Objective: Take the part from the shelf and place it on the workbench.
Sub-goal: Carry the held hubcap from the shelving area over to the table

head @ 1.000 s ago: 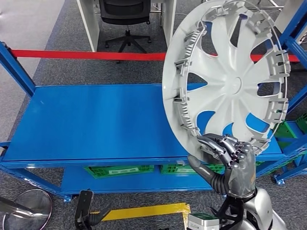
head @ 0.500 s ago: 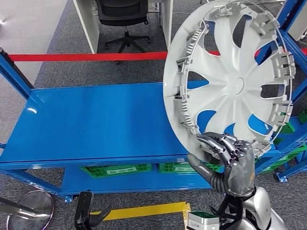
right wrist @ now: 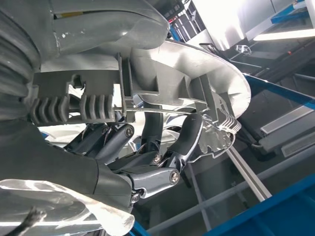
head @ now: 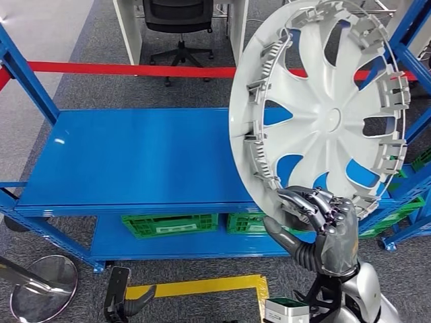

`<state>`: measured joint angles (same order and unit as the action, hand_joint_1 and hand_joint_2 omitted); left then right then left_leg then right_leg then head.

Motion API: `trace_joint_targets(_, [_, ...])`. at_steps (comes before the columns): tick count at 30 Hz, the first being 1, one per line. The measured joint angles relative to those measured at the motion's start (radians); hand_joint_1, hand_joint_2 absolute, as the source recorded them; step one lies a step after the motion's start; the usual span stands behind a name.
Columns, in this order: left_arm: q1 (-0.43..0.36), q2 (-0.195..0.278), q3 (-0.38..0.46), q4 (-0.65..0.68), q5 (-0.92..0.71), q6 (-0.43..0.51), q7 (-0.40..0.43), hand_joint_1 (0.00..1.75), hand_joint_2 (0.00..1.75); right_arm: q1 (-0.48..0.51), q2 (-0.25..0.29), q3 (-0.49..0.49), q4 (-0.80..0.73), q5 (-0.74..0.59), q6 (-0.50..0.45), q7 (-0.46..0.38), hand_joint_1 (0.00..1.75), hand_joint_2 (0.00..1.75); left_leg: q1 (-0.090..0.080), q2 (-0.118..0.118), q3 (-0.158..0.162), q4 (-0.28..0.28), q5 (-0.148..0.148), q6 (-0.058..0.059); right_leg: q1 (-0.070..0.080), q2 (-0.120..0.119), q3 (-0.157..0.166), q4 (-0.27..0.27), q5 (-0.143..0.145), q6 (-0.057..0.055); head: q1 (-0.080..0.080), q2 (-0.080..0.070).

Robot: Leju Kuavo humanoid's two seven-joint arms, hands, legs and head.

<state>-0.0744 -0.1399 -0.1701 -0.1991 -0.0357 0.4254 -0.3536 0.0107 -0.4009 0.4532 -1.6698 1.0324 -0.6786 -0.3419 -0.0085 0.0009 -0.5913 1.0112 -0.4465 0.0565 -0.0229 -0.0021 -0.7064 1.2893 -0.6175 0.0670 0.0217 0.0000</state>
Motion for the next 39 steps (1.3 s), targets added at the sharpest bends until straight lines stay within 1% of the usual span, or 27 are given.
trace_joint_targets(1, [0.000, 0.000, 0.000, 0.000, 0.000, 0.000, 0.000, 0.00, 1.75, 0.000, 0.000, 0.000, 0.001, 0.000, 0.000, 0.000, 1.75, 1.75, -0.002, 0.000, -0.012, 0.001, 0.008, 0.000, 0.000, 0.000, 0.009, 0.015, 0.003, 0.000, 0.000, 0.000])
trace_joint_targets(2, [0.000, 0.000, 0.000, 0.000, 0.000, 0.000, 0.000, 0.00, 1.75, 0.000, 0.000, 0.000, 0.001, 0.000, 0.000, 0.000, 1.75, 1.75, -0.003, 0.000, -0.022, 0.003, 0.015, -0.001, 0.001, 0.000, 0.039, -0.012, 0.025, -0.002, 0.000, 0.000])
trace_joint_targets(3, [0.000, 0.000, 0.000, 0.000, 0.000, -0.001, 0.000, 0.00, 1.75, -0.001, 0.000, 0.000, 0.002, -0.001, 0.000, 0.001, 1.75, 1.75, -0.003, 0.000, -0.031, 0.006, 0.021, -0.003, 0.001, 0.000, 0.085, -0.072, 0.053, -0.004, 0.000, 0.000])
trace_joint_targets(5, [0.000, -0.001, 0.000, 0.000, 0.000, -0.001, 0.000, 0.00, 1.75, -0.005, 0.000, 0.000, 0.002, -0.001, 0.000, 0.001, 1.75, 1.75, -0.005, -0.001, -0.046, 0.011, 0.034, -0.010, 0.004, 0.001, 0.185, -0.219, 0.074, -0.009, 0.000, 0.000])
trace_joint_targets(7, [0.000, -0.001, 0.000, 0.000, 0.000, -0.001, 0.000, 0.00, 1.75, -0.008, 0.000, 0.000, 0.002, -0.001, 0.000, 0.001, 1.75, 1.75, -0.006, -0.001, -0.054, 0.013, 0.049, -0.020, 0.008, 0.002, 0.227, -0.291, 0.067, -0.017, -0.001, 0.000])
trace_joint_targets(9, [0.000, -0.001, 0.000, 0.000, 0.000, -0.001, 0.000, 0.00, 1.75, -0.008, 0.000, 0.000, 0.002, -0.001, 0.000, 0.000, 1.75, 1.75, -0.004, -0.002, -0.059, 0.012, 0.061, -0.032, 0.009, 0.001, 0.216, -0.295, 0.078, -0.029, 0.000, 0.000])
trace_joint_targets(10, [0.001, 0.000, 0.000, 0.000, 0.000, -0.001, 0.000, 0.00, 1.75, -0.009, 0.000, 0.000, 0.002, -0.002, 0.000, 0.000, 1.75, 1.75, -0.004, -0.003, -0.063, 0.018, 0.052, -0.038, 0.007, -0.001, 0.209, -0.297, 0.087, -0.037, 0.000, 0.000])
trace_joint_targets(12, [0.001, 0.001, 0.000, 0.000, 0.000, -0.001, 0.000, 0.00, 1.75, -0.010, 0.001, 0.000, 0.002, -0.005, 0.000, 0.000, 1.75, 1.75, -0.001, -0.004, -0.083, 0.078, -0.019, -0.050, 0.002, -0.005, 0.189, -0.301, 0.110, -0.052, -0.002, 0.000])
trace_joint_targets(14, [0.001, 0.002, 0.000, 0.001, 0.000, -0.001, 0.000, 0.00, 1.75, -0.010, 0.001, -0.001, 0.002, -0.008, 0.000, 0.000, 1.75, 1.75, 0.005, -0.004, -0.109, 0.205, -0.118, -0.061, 0.003, -0.006, 0.163, -0.299, 0.131, -0.058, -0.004, 0.000])
trace_joint_targets(15, [0.001, 0.002, 0.000, 0.001, 0.000, -0.001, 0.000, 0.00, 1.75, -0.009, 0.001, -0.001, 0.002, -0.008, 0.000, 0.000, 1.75, 1.75, 0.008, -0.004, -0.113, 0.260, -0.142, -0.065, 0.003, -0.006, 0.147, -0.296, 0.142, -0.058, -0.004, 0.000])
trace_joint_targets(16, [0.001, 0.002, 0.000, 0.001, 0.000, -0.001, 0.000, 0.00, 1.75, -0.009, 0.001, -0.001, 0.002, -0.009, 0.000, -0.001, 1.75, 1.75, 0.010, -0.004, -0.106, 0.290, -0.142, -0.068, 0.003, -0.006, 0.132, -0.293, 0.151, -0.057, -0.005, 0.000])
trace_joint_targets(17, [0.001, 0.002, 0.000, 0.001, 0.000, -0.001, 0.000, 0.00, 1.75, -0.008, 0.001, -0.001, 0.002, -0.010, 0.000, -0.001, 1.75, 1.75, 0.012, -0.004, -0.083, 0.282, -0.121, -0.069, 0.003, -0.006, 0.117, -0.289, 0.160, -0.055, -0.004, 0.000])
trace_joint_targets(19, [0.000, 0.003, 0.000, 0.001, 0.000, -0.001, 0.000, 0.00, 1.75, -0.007, 0.001, -0.001, 0.002, -0.014, 0.000, -0.001, 1.75, 1.75, 0.014, -0.004, 0.004, 0.174, -0.078, -0.065, 0.003, -0.005, 0.091, -0.279, 0.174, -0.050, -0.004, 0.000])
trace_joint_targets(21, [-0.002, 0.004, 0.000, 0.001, 0.000, -0.001, 0.000, 0.00, 1.75, -0.006, 0.001, -0.001, 0.001, -0.017, 0.000, -0.001, 1.75, 1.75, 0.011, -0.005, 0.091, 0.038, -0.083, -0.056, 0.004, -0.005, 0.075, -0.273, 0.187, -0.039, -0.003, 0.000])
trace_joint_targets(22, [-0.002, 0.005, 0.000, 0.001, 0.000, -0.001, 0.001, 0.00, 1.75, -0.004, 0.001, -0.001, 0.001, -0.018, 0.000, -0.001, 1.75, 1.75, 0.008, -0.005, 0.111, 0.000, -0.093, -0.050, 0.003, -0.006, 0.071, -0.274, 0.196, -0.032, -0.003, 0.000])
trace_joint_targets(24, [0.000, 0.006, 0.000, 0.001, 0.000, -0.001, 0.005, 0.00, 1.75, 0.002, 0.001, -0.002, 0.001, -0.018, 0.000, -0.001, 1.75, 1.75, 0.004, -0.005, 0.109, -0.019, -0.086, -0.038, 0.001, -0.005, 0.066, -0.279, 0.213, -0.018, -0.003, 0.000])
trace_joint_targets(25, [0.002, 0.007, 0.000, 0.002, 0.001, -0.001, 0.009, 0.00, 1.75, 0.007, 0.001, -0.002, 0.001, -0.018, -0.001, -0.001, 1.75, 1.75, 0.005, -0.003, 0.102, -0.023, -0.075, -0.030, -0.001, -0.004, 0.061, -0.276, 0.207, -0.013, -0.003, 0.000])
trace_joint_targets(27, [0.004, 0.010, 0.001, 0.003, 0.001, -0.004, 0.014, 0.00, 1.75, 0.019, 0.001, -0.004, 0.001, -0.019, 0.000, -0.002, 1.75, 1.75, 0.008, 0.001, 0.081, -0.032, -0.050, -0.014, -0.001, 0.000, 0.035, -0.223, 0.140, -0.007, 0.000, 0.000])
trace_joint_targets(29, [0.005, 0.011, 0.002, 0.003, 0.001, -0.007, 0.015, 0.00, 1.75, 0.027, 0.001, -0.004, 0.000, -0.020, 0.000, -0.002, 1.75, 1.75, 0.005, 0.002, 0.052, -0.030, -0.027, -0.007, 0.000, 0.001, 0.001, -0.100, 0.040, -0.005, 0.003, 0.000])
trace_joint_targets(30, [0.006, 0.011, 0.002, 0.004, 0.001, -0.008, 0.015, 0.00, 1.75, 0.031, 0.001, -0.005, 0.000, -0.021, 0.000, -0.002, 1.75, 1.75, 0.003, 0.003, 0.036, -0.028, -0.016, -0.006, 0.000, 0.001, -0.007, -0.040, 0.014, -0.004, 0.003, 0.000])
trace_joint_targets(31, [0.007, 0.011, 0.002, 0.004, 0.001, -0.008, 0.015, 0.00, 1.75, 0.036, 0.001, -0.005, 0.000, -0.021, 0.000, -0.002, 1.75, 1.75, 0.002, 0.003, 0.021, -0.026, -0.006, -0.006, 0.000, 0.001, -0.005, 0.000, 0.012, -0.003, 0.002, 0.000])
trace_joint_targets(32, [0.007, 0.011, 0.002, 0.004, 0.001, -0.008, 0.015, 0.00, 1.75, 0.040, 0.001, -0.005, 0.000, -0.021, 0.000, -0.002, 1.75, 1.75, 0.001, 0.003, 0.006, -0.024, 0.004, -0.006, 0.000, 0.001, 0.012, 0.007, 0.032, -0.003, 0.002, 0.000])
trace_joint_targets(34, [0.009, 0.011, 0.002, 0.004, 0.001, -0.009, 0.015, 0.00, 1.75, 0.047, 0.001, -0.006, 0.000, -0.020, 0.000, -0.002, 1.75, 1.75, 0.000, 0.003, -0.019, -0.017, 0.020, -0.010, 0.001, 0.001, 0.097, -0.080, 0.087, -0.007, 0.003, 0.000])
trace_joint_targets(36, [0.011, 0.011, 0.002, 0.004, 0.000, -0.010, 0.015, 0.00, 1.75, 0.048, 0.001, -0.007, -0.002, -0.020, -0.001, -0.002, 1.75, 1.75, -0.003, 0.002, -0.037, -0.007, 0.035, -0.018, 0.003, 0.001, 0.210, -0.233, 0.084, -0.012, 0.003, 0.000])
trace_joint_targets(37, [0.011, 0.011, 0.002, 0.004, 0.000, -0.010, 0.015, 0.00, 1.75, 0.049, 0.001, -0.007, -0.004, -0.020, -0.001, -0.002, 1.75, 1.75, -0.004, 0.002, -0.042, -0.003, 0.042, -0.022, 0.005, 0.001, 0.244, -0.286, 0.070, -0.015, 0.003, 0.000])
trace_joint_targets(38, [0.012, 0.011, 0.002, 0.004, 0.000, -0.010, 0.014, 0.00, 1.75, 0.051, 0.001, -0.008, -0.005, -0.020, -0.001, -0.002, 1.75, 1.75, -0.005, 0.002, -0.047, -0.001, 0.051, -0.028, 0.007, 0.002, 0.260, -0.314, 0.059, -0.018, 0.003, 0.000])
trace_joint_targets(39, [0.014, 0.011, 0.003, 0.004, 0.000, -0.010, 0.014, 0.00, 1.75, 0.054, 0.001, -0.008, -0.006, -0.020, -0.001, -0.002, 1.75, 1.75, -0.005, 0.002, -0.050, -0.001, 0.060, -0.033, 0.008, 0.002, 0.255, -0.321, 0.060, -0.023, 0.003, 0.000])
